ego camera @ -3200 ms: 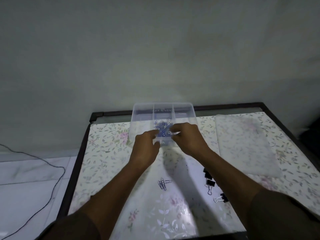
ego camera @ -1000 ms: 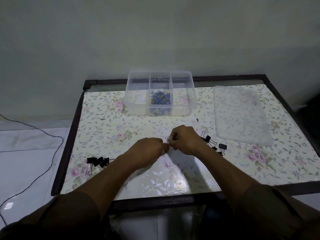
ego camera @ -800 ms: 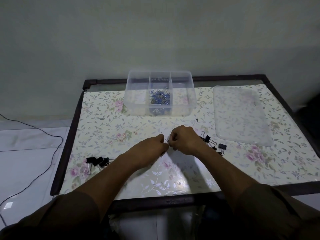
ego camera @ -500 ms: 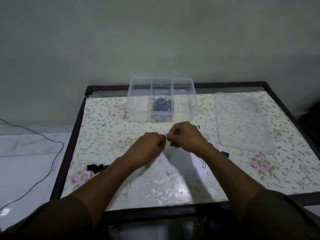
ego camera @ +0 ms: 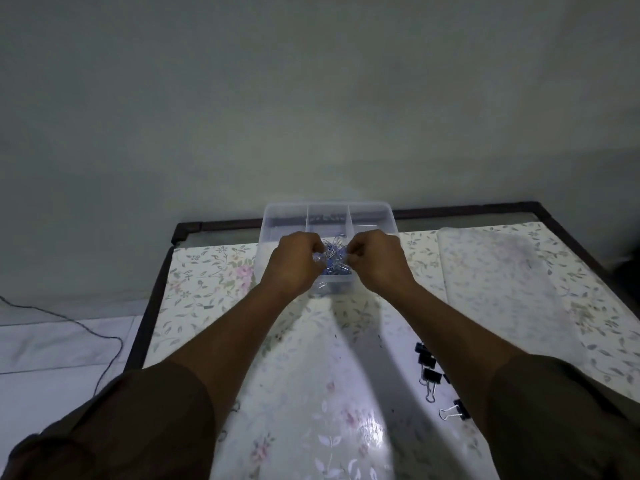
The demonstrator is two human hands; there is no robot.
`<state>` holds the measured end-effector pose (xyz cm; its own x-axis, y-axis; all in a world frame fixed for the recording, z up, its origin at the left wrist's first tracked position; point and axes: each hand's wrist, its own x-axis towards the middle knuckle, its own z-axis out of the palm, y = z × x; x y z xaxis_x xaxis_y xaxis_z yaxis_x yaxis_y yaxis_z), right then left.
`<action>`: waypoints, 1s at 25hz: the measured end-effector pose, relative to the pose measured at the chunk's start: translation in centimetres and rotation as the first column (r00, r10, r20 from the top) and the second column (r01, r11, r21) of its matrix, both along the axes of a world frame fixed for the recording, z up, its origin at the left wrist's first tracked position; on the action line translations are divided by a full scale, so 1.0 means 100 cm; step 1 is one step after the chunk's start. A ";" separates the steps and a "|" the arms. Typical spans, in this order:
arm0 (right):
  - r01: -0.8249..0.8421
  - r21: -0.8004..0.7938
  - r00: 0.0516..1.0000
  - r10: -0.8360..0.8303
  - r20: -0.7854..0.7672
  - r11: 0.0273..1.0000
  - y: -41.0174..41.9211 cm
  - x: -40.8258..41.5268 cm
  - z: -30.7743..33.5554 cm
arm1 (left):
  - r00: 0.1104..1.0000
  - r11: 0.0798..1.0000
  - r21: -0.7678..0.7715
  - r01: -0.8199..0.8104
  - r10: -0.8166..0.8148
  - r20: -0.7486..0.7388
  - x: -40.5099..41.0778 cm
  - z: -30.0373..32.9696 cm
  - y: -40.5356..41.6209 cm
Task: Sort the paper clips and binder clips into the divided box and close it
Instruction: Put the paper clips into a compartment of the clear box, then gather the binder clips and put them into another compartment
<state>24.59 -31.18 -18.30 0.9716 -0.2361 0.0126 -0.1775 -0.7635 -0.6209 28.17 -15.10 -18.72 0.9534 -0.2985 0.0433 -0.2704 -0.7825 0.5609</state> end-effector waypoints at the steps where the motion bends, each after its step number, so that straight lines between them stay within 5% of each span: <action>1: 0.014 -0.004 1.000 -0.014 0.028 1.000 -0.002 -0.008 0.000 | 1.000 1.000 -0.009 -0.005 0.005 0.017 -0.007 0.000 0.003; 6: 0.004 0.109 1.000 -0.004 0.001 0.994 0.004 -0.069 -0.006 | 0.998 0.998 -0.045 -0.048 0.046 -0.040 -0.063 0.005 0.039; 15: -0.543 0.019 0.768 0.505 -0.395 0.840 0.099 -0.120 -0.027 | 0.943 0.946 0.320 -0.057 0.157 -0.293 -0.151 -0.011 0.153; 21: -0.670 -0.087 0.702 0.590 -0.400 0.737 0.173 -0.120 -0.044 | 0.862 0.936 0.345 -0.072 0.233 -0.450 -0.177 -0.028 0.207; 25: -0.657 -0.183 0.737 0.573 -0.358 0.731 0.194 -0.129 -0.053 | 0.908 0.949 0.308 -0.066 0.185 -0.377 -0.180 -0.038 0.205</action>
<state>11.68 -11.82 -23.58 0.8734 0.3887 -0.2935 0.2734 -0.8900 -0.3648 10.17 5.35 -22.50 0.9030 -0.1175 -0.4132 0.0387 -0.9357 0.3506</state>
